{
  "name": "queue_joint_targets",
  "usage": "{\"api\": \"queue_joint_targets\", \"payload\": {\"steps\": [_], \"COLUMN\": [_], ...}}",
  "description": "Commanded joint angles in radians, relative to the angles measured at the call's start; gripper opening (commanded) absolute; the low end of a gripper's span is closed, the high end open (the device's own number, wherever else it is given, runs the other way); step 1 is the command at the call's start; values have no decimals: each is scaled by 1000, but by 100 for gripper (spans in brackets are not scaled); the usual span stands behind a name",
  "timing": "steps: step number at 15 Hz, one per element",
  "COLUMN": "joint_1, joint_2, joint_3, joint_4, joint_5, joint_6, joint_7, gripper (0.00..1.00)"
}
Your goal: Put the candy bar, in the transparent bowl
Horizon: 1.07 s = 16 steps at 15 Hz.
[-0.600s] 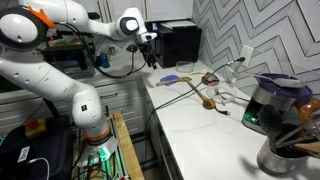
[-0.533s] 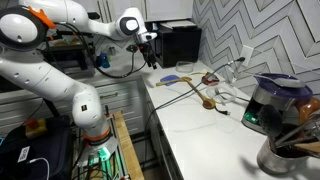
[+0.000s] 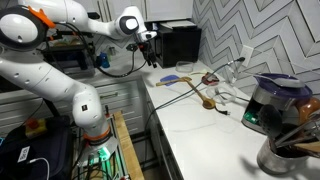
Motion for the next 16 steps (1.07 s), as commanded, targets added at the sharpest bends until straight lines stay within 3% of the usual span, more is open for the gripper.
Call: {"api": "queue_joint_targets", "payload": {"steps": [1, 5, 8, 10, 11, 16], "joint_1": [64, 116, 150, 166, 153, 163], "joint_2": [10, 63, 114, 158, 95, 164], "joint_3": [-9, 8, -9, -24, -13, -21], "joint_4": [98, 328, 480, 564, 487, 570], "joint_5": [-65, -115, -121, -64, -100, -94], "joint_6": [1, -48, 7, 43, 28, 31], "joint_7": [-57, -188, -303, -318, -279, -292], "gripper": [100, 100, 100, 100, 100, 100]}}
